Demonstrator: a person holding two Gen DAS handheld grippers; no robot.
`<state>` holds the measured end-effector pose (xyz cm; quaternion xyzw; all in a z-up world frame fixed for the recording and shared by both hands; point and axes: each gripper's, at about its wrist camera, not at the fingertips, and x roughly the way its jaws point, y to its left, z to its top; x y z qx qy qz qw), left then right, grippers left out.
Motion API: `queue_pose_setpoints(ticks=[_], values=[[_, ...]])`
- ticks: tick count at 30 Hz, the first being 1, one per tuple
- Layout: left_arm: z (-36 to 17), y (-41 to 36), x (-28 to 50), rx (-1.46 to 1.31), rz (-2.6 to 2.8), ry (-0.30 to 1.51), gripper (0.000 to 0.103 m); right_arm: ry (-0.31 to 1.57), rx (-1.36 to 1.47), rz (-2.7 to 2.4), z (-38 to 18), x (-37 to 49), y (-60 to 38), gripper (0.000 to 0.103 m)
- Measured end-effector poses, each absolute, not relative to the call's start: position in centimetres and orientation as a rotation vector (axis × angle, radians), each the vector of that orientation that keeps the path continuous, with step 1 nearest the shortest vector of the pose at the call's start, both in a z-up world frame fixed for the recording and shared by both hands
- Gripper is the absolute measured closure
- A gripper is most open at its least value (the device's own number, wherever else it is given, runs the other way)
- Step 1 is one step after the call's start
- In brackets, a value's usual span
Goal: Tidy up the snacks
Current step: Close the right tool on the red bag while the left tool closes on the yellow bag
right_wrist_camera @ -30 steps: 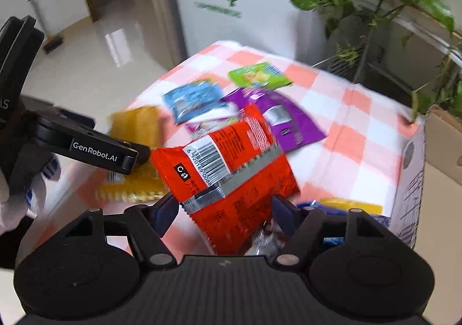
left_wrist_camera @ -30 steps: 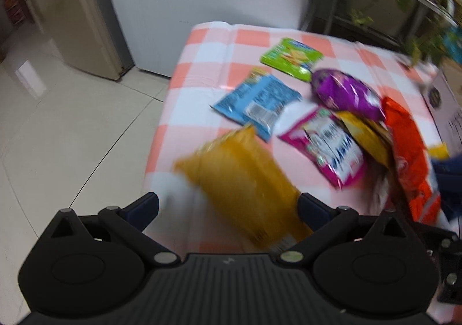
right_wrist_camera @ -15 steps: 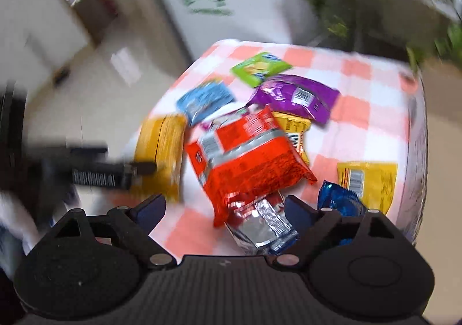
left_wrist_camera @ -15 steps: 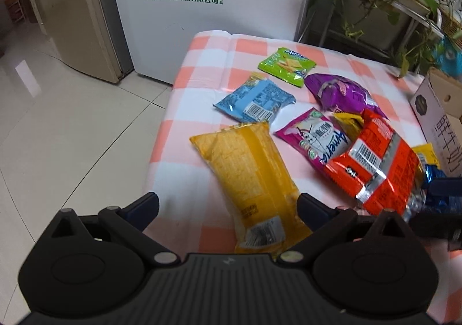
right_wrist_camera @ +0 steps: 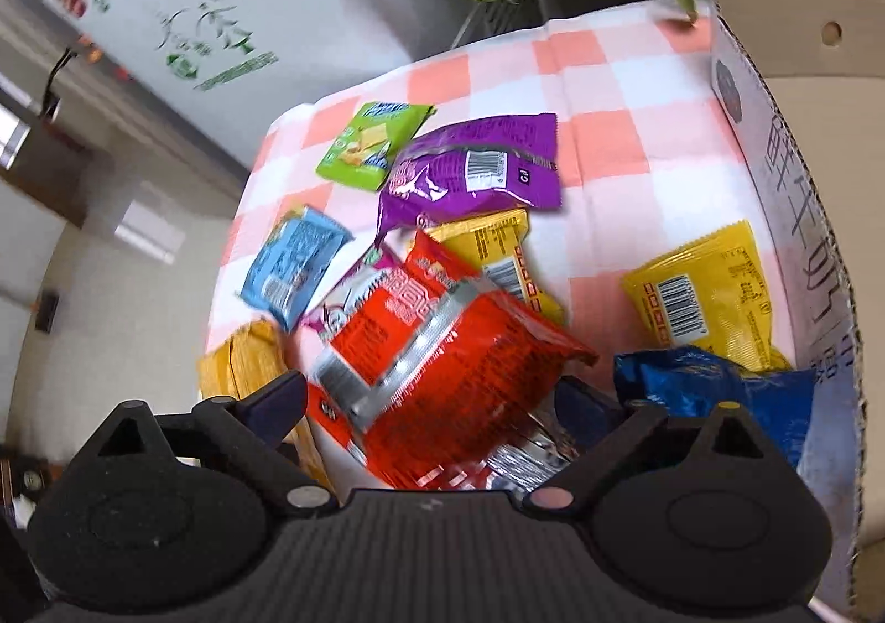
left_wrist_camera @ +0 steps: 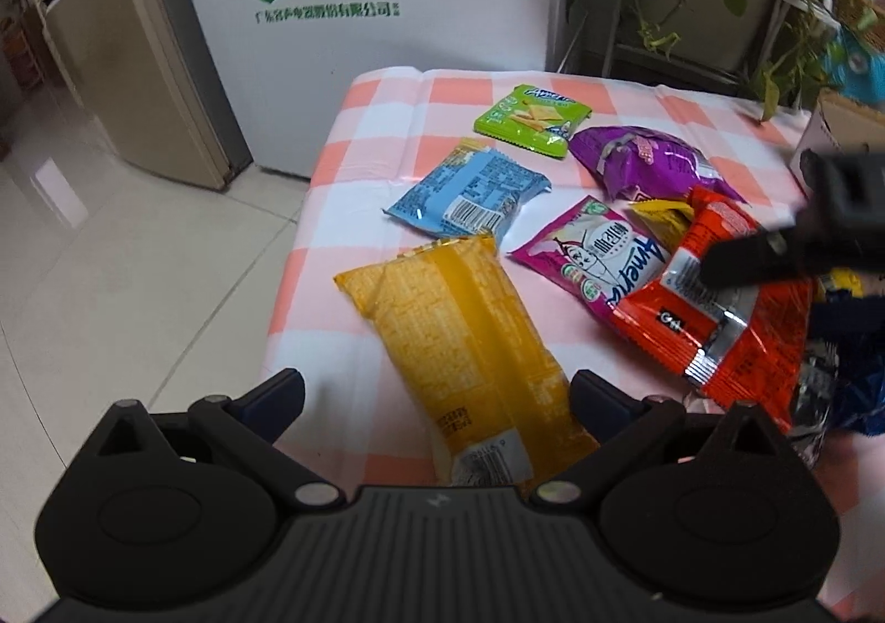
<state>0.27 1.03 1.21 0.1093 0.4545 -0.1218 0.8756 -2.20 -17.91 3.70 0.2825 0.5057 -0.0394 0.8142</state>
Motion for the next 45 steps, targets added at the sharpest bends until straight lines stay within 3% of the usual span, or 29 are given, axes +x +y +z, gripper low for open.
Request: queue_pose_setpoints(ticks=[10, 12, 16, 19, 24, 29, 35, 45], values=[[0.4, 0.5, 0.4, 0.223, -0.272, 0.959, 0.001, 1.092, 0.529, -0.138, 3.0, -0.7, -16.7, 0.003], [0.2, 0.4, 0.5, 0.227, -0.272, 0.961, 0.001, 1.103, 0.489, -0.145, 2.8, -0.8, -16.5, 0.008], [-0.5, 0.5, 0.8, 0.215, -0.260, 0.985, 0.002, 1.109, 0.496, -0.118, 2.8, -1.0, -16.6, 0.031], [-0.7, 0.6, 1.0, 0.198, -0.249, 1.000, 0.007, 1.107, 0.511, -0.101, 3.0, -1.1, -16.8, 0.040], [-0.3, 0.8, 1.0, 0.156, -0.273, 1.008, 0.039, 1.091, 0.496, -0.069, 3.7, -1.3, -16.6, 0.053], [0.1, 1.1, 0.9, 0.134, -0.281, 0.999, 0.051, 1.063, 0.480, -0.027, 4.6, -1.7, -16.4, 0.061], [0.9, 1.8, 0.8, 0.083, -0.288, 0.986, 0.053, 1.021, 0.464, 0.036, 5.6, -2.1, -16.4, 0.067], [1.7, 1.8, 0.6, 0.088, -0.277, 0.972, 0.054, 0.988, 0.372, 0.084, 6.6, -2.6, -15.4, 0.067]])
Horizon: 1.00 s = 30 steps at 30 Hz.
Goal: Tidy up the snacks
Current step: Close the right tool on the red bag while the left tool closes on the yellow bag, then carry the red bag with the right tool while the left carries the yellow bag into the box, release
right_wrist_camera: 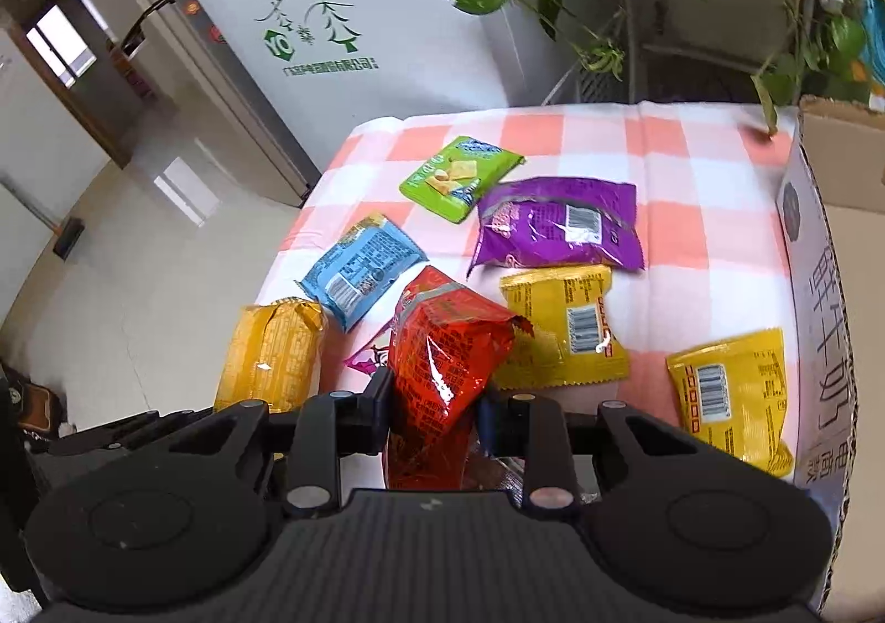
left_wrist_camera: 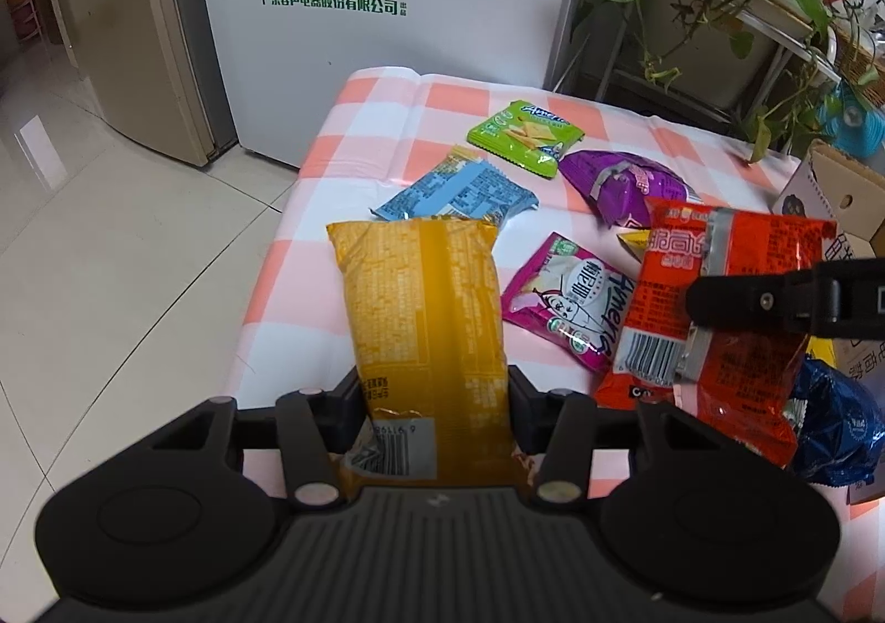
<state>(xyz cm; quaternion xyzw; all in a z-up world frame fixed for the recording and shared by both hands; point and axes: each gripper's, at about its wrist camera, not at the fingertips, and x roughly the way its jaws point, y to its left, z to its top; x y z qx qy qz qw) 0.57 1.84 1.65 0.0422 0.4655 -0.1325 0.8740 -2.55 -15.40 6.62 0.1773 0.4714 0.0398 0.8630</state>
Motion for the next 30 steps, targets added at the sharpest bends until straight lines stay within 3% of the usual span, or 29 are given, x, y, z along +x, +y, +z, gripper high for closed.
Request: queue_pose_setpoints(ticks=[30], values=[[6.4, -2.7, -0.8, 0.126, -0.350, 0.819, 0.054, 0.864, 0.190, 0.052, 10.6, -4.9, -16.6, 0.067]])
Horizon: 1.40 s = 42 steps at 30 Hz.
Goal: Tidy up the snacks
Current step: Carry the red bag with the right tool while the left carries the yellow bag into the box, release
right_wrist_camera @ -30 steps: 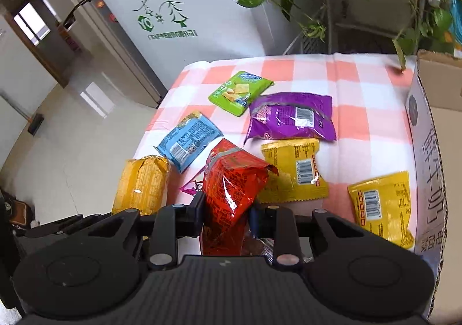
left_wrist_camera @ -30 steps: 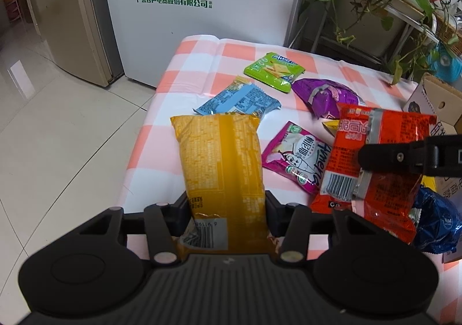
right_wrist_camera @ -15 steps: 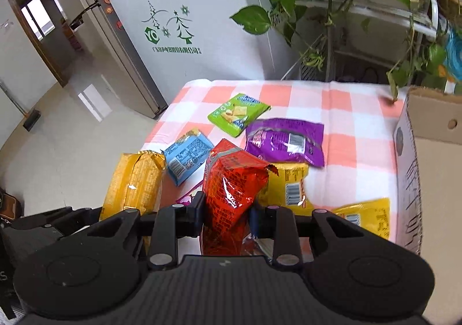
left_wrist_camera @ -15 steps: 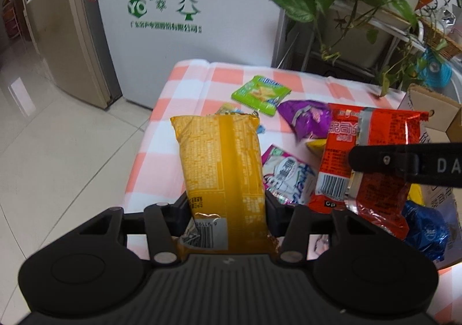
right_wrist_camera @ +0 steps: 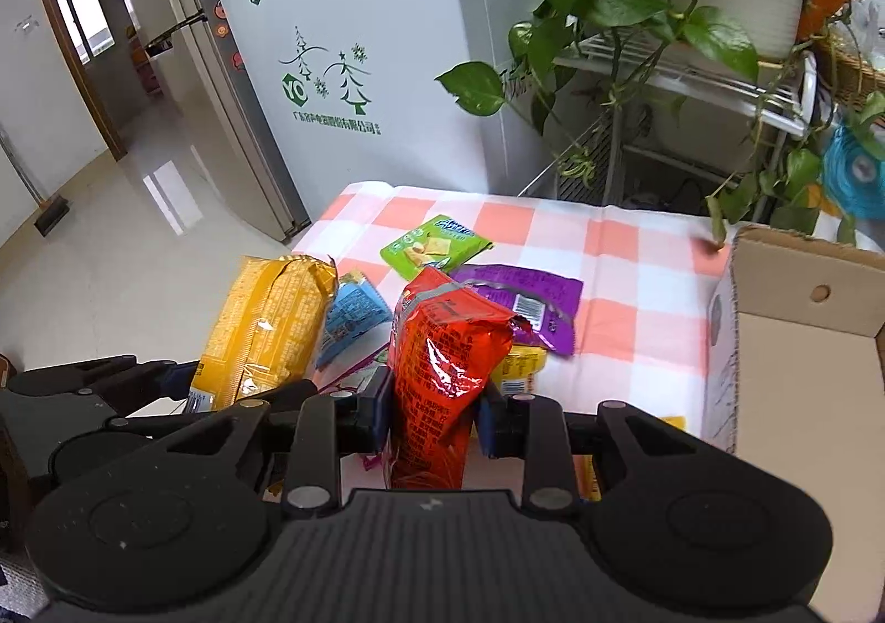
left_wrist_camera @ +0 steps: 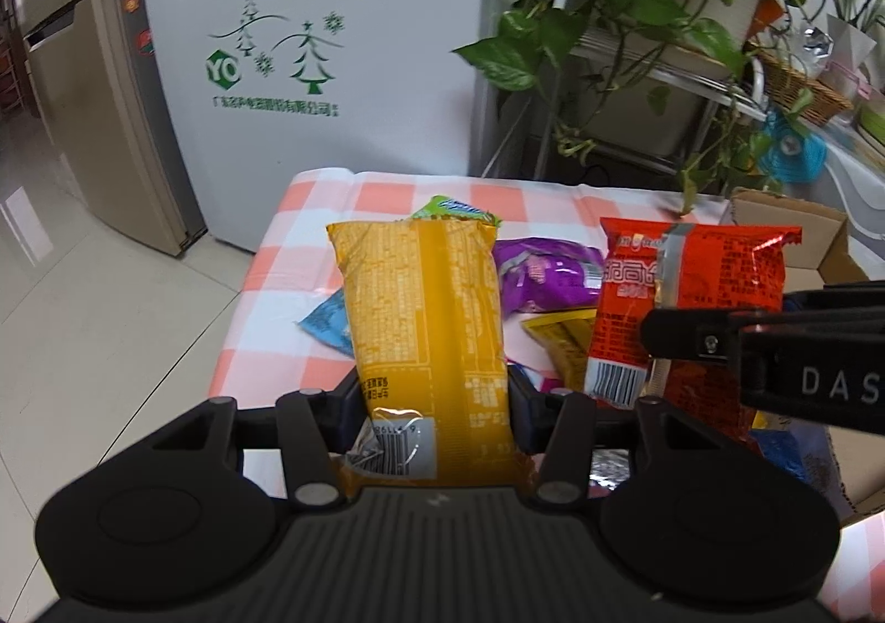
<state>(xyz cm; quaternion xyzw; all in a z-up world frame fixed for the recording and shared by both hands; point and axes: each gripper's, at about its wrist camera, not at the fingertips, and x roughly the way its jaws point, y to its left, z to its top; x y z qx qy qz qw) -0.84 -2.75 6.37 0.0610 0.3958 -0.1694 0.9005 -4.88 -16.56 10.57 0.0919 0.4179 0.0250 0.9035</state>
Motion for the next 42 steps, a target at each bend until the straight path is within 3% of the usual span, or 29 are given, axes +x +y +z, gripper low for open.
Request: queue_pose_setpoints(ticks=[17, 42], values=[[6.8, -5.6, -3.0, 0.116, -0.422, 0.828, 0.054, 0.811, 0.217, -0.043, 12.6, -7.8, -21.6, 0.067], [9.0, -18.8, -8.3, 0.103, -0.664, 0.849, 0.054, 0.788, 0.306, -0.250, 13.8, -11.7, -31.8, 0.067]])
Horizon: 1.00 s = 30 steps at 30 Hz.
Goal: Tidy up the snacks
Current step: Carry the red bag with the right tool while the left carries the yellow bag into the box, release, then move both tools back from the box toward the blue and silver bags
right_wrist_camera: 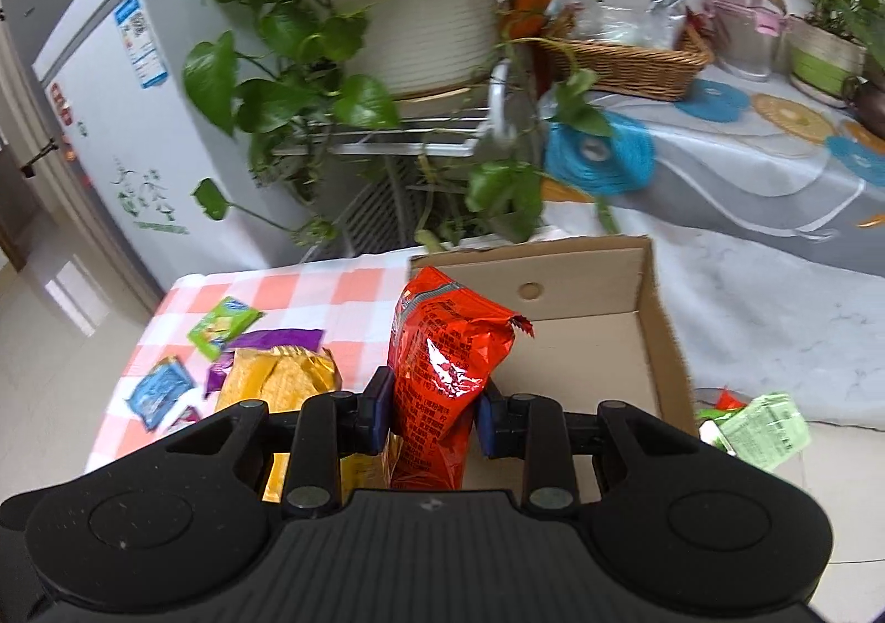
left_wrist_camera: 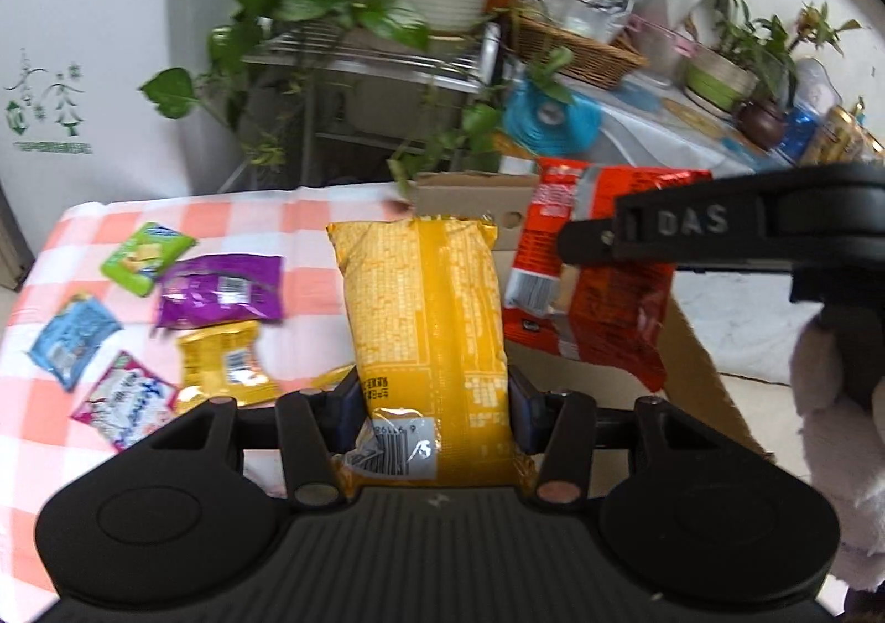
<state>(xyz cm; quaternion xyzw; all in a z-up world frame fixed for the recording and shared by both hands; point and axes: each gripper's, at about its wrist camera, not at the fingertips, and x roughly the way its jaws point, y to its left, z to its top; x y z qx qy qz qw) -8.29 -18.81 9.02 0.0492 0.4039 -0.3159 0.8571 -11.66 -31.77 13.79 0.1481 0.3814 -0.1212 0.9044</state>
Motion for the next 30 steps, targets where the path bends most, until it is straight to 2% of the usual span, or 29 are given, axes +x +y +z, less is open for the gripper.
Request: queue_pose_setpoints(ticks=[6, 8, 10, 12, 13, 17, 30], values=[[7.7, -21.2, -8.5, 0.058, -0.724, 0.911, 0.053, 0.799, 0.336, -0.302, 13.3, -11.6, -33.2, 0.067], [7.1, -21.9, -8.7, 0.060, -0.742, 0.926, 0.053, 0.798, 0.352, -0.316, 13.2, -11.5, -33.6, 0.064], [6.8, -22.1, -8.9, 0.055, -0.750, 0.925, 0.049, 0.794, 0.368, -0.333, 13.1, -11.5, -33.9, 0.061], [6.7, -21.8, -9.2, 0.045, -0.756, 0.917, 0.037, 0.786, 0.377, -0.342, 13.2, -11.6, -34.1, 0.057], [6.7, -21.5, -9.3, 0.043, -0.752, 0.911, 0.035, 0.783, 0.385, -0.345, 13.2, -11.7, -34.2, 0.054], [6.5, -20.5, -9.7, 0.048, -0.729, 0.908, 0.034, 0.766, 0.416, -0.347, 13.4, -11.8, -34.6, 0.044], [3.6, -20.2, -12.5, 0.017, -0.784, 1.013, 0.035, 0.789, 0.396, -0.244, 13.3, -11.1, -33.1, 0.031]])
